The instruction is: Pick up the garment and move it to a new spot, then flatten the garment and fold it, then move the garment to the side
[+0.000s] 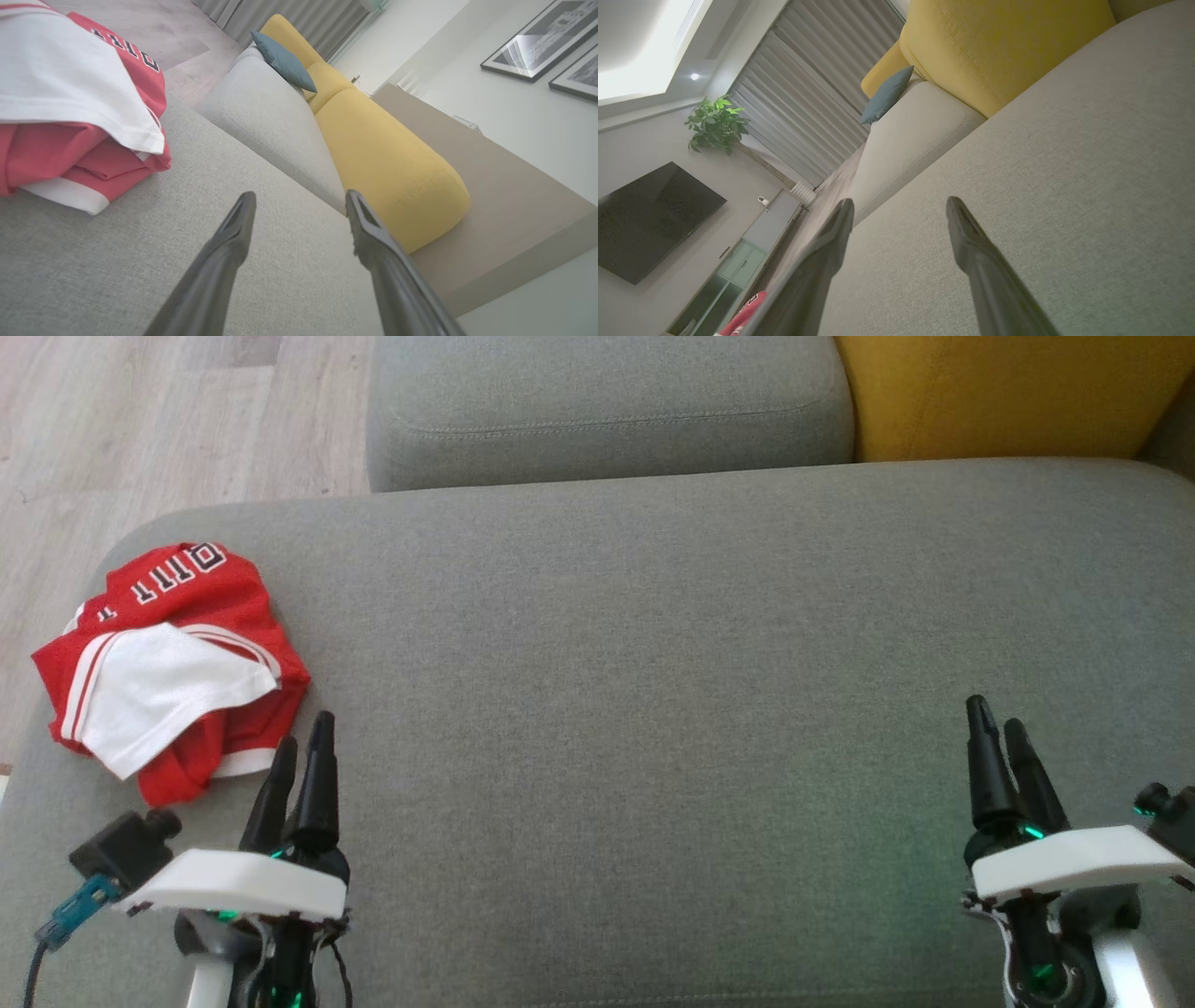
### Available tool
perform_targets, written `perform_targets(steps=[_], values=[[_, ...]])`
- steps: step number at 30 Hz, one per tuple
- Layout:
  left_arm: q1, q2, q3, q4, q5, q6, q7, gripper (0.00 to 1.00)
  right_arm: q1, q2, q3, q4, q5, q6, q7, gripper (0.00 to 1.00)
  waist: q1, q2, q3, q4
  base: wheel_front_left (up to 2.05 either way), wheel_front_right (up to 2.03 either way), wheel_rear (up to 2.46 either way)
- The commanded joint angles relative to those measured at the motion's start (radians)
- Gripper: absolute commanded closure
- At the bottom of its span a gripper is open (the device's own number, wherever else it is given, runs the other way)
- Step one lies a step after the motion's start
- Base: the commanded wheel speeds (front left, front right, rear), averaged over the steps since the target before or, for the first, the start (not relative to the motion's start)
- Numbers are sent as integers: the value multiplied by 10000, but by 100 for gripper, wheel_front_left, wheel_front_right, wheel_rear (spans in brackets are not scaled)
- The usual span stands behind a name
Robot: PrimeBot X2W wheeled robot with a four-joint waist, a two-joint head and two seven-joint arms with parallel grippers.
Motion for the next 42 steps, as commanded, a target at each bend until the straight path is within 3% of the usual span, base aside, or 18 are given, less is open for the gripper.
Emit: perform_targets(steps=[1,42], values=[[-555,183,119,-401,319,-30,-114,0,-344,-115,197,-450,-321,-4,-106,0,0,-1,-5,0,0,0,0],[-322,278,-207,-247,5387,395,-1312,0,76,33,483,-857,-5761,-6,-614,0,0,-1,-116,92,0,0,0]])
